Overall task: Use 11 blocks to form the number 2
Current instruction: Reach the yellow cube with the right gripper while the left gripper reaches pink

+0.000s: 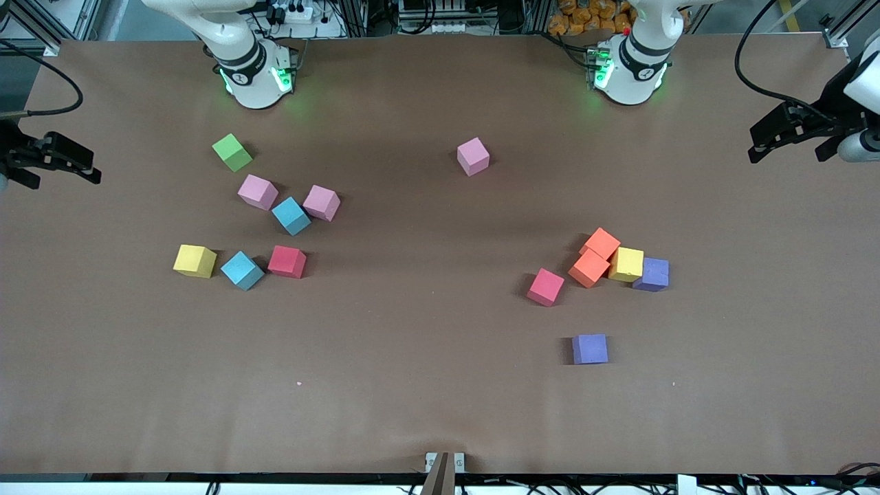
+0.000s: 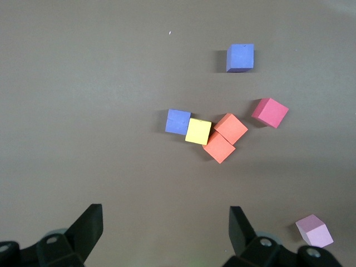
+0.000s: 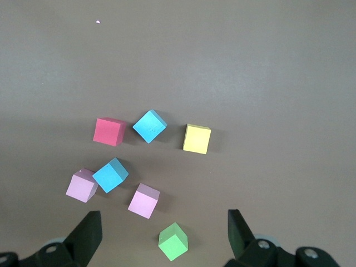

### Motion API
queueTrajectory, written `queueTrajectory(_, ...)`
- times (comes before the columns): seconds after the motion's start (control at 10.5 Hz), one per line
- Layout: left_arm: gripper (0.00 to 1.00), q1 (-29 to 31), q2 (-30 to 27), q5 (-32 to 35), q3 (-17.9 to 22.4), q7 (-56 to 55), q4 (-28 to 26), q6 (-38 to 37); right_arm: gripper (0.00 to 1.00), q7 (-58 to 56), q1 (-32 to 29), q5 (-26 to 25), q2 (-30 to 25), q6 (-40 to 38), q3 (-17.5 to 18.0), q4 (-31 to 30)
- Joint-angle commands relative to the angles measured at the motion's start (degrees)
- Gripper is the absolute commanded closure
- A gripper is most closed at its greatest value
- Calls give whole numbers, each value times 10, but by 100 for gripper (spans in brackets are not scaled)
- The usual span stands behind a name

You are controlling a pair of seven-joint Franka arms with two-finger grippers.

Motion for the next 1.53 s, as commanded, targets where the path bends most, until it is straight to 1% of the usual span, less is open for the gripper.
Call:
queueTrajectory(0.0, 0, 5, 1, -10, -3, 13, 1, 2, 0, 1, -10, -4, -12, 0, 9, -11)
queueTrajectory(0.1, 0, 4, 2, -10, -6, 14, 1, 2, 0, 1, -10, -3, -12, 0, 9, -11)
queueTrajectory(0.19, 0, 3, 14, -10, -23, 10, 0, 2, 0, 1, -10, -4, -12, 0, 9, -11)
queueTrajectory(0.29, 0, 3, 22, -10, -54, -2, -5, 3, 0, 1, -10, -4, -11, 0, 9, -12)
queueTrajectory(0.38, 0, 2, 41, -10, -71, -18, -2, 4, 0, 1, -10, -3, -11, 2, 9, -16)
queueTrajectory(0.48, 0, -10, 54, -14, -74, -26, -7, 13, 0, 1, -7, -4, -10, 7, 9, -24)
queueTrajectory(0.57, 0, -26, 59, -17, -92, -61, -20, 19, 0, 1, -5, -4, -9, 35, 10, -52)
queueTrajectory(0.67, 0, -38, 63, -22, -125, -130, -46, 34, 0, 1, -7, -3, -8, 76, 10, -91)
queueTrajectory(0.76, 0, -67, 73, -23, -160, -205, -73, 43, 0, 0, -4, -4, -3, 125, 10, -135)
queueTrajectory(0.86, 0, -89, 90, -23, -202, -288, -100, 69, 0, 1, -4, -7, 5, 178, 10, -184)
queueTrajectory(0.95, 0, -95, 99, -24, -237, -378, -137, 117, 0, 1, -11, -9, 18, 226, 9, -223)
queueTrajectory(1.05, 0, -99, 102, -24, -274, -457, -185, 180, 0, 1, -32, -9, 40, 251, 8, -239)
queueTrajectory(1.14, 0, -106, 103, -25, -291, -535, -226, 229, 0, 2, -49, -9, 61, 261, 8, -245)
queueTrajectory(1.24, 0, -115, 116, -32, -305, -608, -253, 263, 0, 2, -55, -9, 77, 273, 8, -250)
queueTrajectory(1.43, 0, -143, 149, -40, -310, -738, -283, 305, 0, 6, -62, -9, 99, 315, 8, -266)
